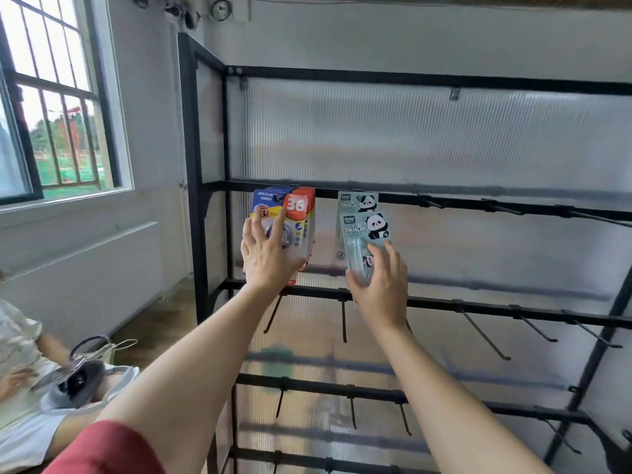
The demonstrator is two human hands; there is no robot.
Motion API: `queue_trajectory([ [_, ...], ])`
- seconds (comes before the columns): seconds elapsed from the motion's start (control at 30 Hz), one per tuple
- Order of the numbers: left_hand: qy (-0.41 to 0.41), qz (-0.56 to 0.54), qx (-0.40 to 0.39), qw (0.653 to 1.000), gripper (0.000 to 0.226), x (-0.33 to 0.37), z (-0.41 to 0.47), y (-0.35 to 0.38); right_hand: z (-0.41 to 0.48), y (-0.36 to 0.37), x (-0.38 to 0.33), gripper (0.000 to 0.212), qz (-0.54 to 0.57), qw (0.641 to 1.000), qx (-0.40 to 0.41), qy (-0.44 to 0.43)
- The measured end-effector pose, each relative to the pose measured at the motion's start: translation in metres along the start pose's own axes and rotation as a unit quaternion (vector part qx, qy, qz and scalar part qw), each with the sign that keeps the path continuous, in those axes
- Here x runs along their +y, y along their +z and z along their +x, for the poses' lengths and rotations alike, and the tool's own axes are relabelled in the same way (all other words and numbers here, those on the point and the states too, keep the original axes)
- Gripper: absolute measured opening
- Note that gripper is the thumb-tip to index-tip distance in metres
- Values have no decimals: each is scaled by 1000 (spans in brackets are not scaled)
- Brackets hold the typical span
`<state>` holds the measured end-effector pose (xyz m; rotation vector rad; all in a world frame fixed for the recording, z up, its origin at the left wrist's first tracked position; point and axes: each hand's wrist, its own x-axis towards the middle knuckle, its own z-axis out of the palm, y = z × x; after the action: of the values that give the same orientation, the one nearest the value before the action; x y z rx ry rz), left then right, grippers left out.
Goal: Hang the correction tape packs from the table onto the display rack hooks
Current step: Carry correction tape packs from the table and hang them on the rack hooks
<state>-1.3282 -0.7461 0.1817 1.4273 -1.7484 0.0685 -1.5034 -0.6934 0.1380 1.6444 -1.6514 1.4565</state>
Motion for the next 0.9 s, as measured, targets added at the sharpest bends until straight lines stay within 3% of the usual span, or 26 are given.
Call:
queue_trajectory([
  [0.57, -14, 10, -78, 997, 108, 3, 39, 13, 26, -22, -2, 56, -49, 999, -19, 4],
  [0.9, 101, 48, -64, 992, 89, -22, 7, 5, 46, -5, -37, 56, -69, 995, -21, 68],
])
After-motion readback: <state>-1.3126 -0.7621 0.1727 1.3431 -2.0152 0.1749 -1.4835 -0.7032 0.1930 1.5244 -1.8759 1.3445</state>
